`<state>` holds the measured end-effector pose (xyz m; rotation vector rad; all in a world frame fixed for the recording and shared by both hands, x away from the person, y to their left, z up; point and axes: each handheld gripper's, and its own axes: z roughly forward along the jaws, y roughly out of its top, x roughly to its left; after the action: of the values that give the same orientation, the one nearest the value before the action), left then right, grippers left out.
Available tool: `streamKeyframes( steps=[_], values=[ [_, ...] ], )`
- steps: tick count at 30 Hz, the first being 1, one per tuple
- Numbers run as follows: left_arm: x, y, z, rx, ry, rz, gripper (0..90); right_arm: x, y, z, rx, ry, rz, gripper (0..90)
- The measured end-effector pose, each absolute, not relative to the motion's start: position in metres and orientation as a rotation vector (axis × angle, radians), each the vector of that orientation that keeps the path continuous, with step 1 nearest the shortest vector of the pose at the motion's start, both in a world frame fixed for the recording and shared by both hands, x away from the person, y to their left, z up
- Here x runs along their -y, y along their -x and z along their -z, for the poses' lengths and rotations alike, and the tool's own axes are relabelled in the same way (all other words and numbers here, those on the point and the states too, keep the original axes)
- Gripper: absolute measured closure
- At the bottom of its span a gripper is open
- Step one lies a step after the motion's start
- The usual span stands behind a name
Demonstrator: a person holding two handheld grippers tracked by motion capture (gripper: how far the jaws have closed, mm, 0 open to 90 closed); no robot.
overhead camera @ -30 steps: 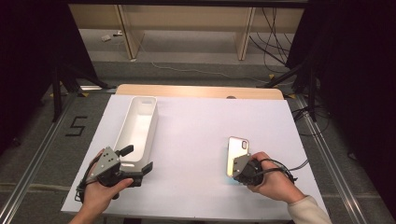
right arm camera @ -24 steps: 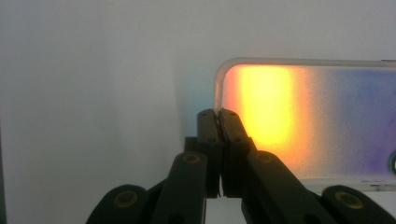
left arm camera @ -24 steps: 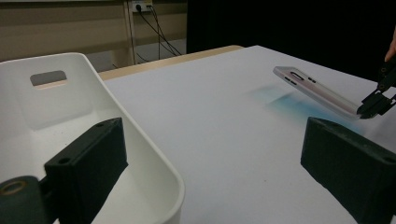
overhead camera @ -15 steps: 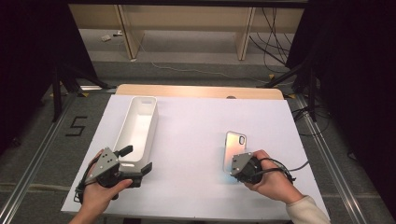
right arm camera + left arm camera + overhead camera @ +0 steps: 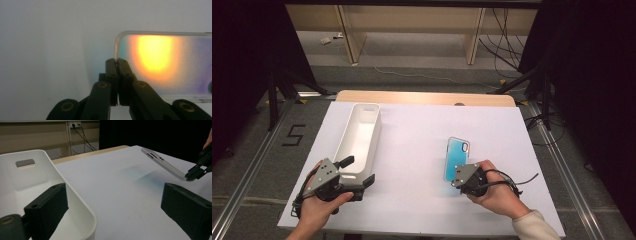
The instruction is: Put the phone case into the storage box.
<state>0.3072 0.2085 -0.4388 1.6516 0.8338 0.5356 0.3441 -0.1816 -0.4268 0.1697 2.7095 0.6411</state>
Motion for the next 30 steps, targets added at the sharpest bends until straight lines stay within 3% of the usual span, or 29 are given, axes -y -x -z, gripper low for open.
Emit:
streamKeyframes(
  steps=[30],
  values=[
    [-0.207,-0.308,0.433,-0.84,-1.638,-0.53,7.2,0.134,-0.349,0.423,-2.638,-0.061,-0.783,89.3]
  ],
)
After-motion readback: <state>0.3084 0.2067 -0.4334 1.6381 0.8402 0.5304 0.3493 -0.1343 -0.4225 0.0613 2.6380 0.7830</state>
